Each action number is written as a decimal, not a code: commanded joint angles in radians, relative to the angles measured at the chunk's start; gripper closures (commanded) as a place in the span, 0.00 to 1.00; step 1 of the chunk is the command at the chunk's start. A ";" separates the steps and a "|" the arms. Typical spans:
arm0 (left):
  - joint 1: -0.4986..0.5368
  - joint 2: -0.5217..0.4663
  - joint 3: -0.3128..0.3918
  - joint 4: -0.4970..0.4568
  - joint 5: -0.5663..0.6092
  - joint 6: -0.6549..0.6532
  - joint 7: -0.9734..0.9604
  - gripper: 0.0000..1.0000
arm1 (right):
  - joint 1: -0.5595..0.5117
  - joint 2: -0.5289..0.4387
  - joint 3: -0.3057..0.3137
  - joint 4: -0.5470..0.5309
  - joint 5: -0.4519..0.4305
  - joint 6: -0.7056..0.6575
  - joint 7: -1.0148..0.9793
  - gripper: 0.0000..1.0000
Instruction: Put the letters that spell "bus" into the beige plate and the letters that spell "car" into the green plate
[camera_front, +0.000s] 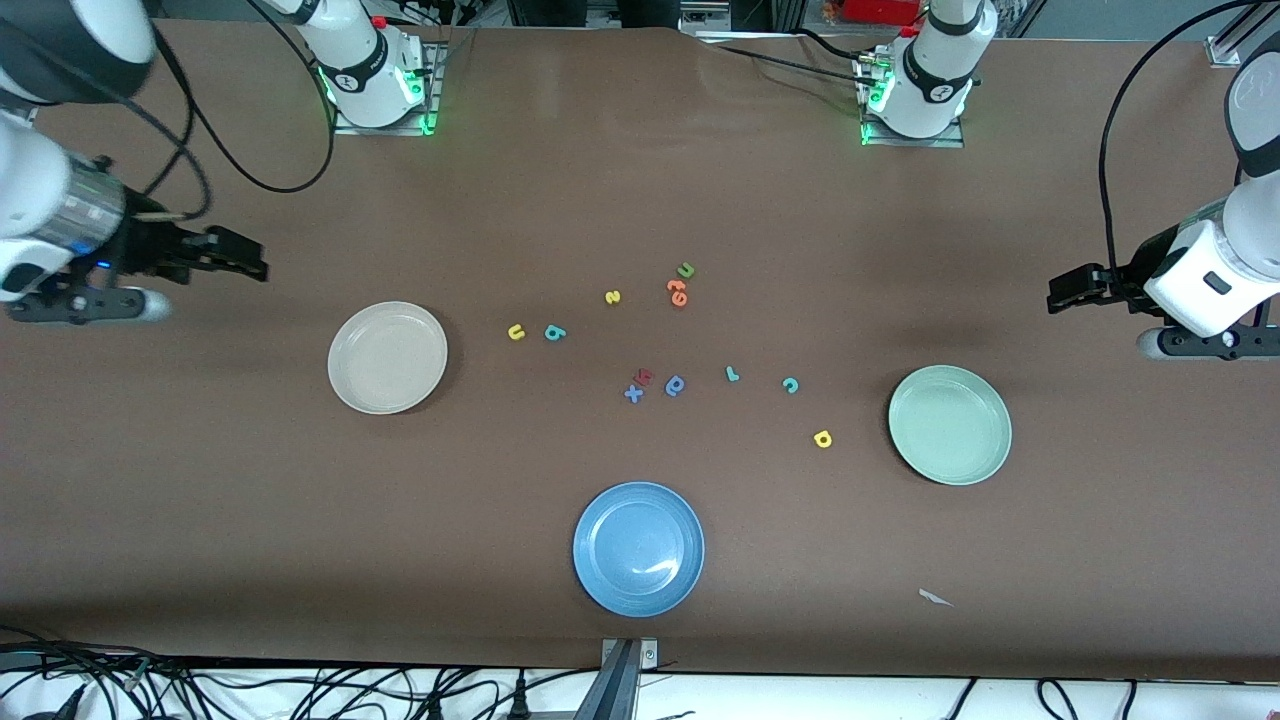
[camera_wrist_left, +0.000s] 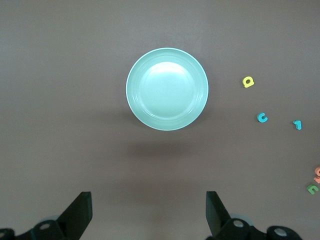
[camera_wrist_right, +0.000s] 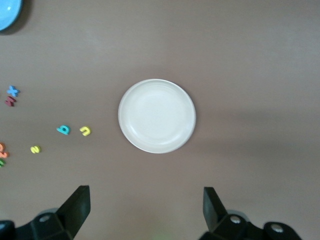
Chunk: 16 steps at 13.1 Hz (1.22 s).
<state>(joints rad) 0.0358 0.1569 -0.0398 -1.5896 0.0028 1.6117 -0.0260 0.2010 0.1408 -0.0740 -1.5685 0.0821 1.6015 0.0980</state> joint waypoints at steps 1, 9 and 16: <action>-0.017 0.042 -0.008 0.028 0.013 -0.006 -0.011 0.00 | 0.061 0.029 -0.003 0.013 -0.018 0.020 0.075 0.00; -0.203 0.298 -0.014 0.014 -0.098 0.344 -0.374 0.00 | 0.087 0.094 0.034 -0.043 -0.019 0.158 0.118 0.00; -0.278 0.524 -0.011 -0.006 -0.041 0.720 -0.532 0.00 | 0.086 0.132 0.195 -0.262 -0.109 0.455 0.392 0.00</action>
<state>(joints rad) -0.2271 0.6481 -0.0601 -1.6028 -0.0749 2.2813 -0.5137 0.2914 0.2799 0.0765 -1.7456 0.0217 1.9594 0.4124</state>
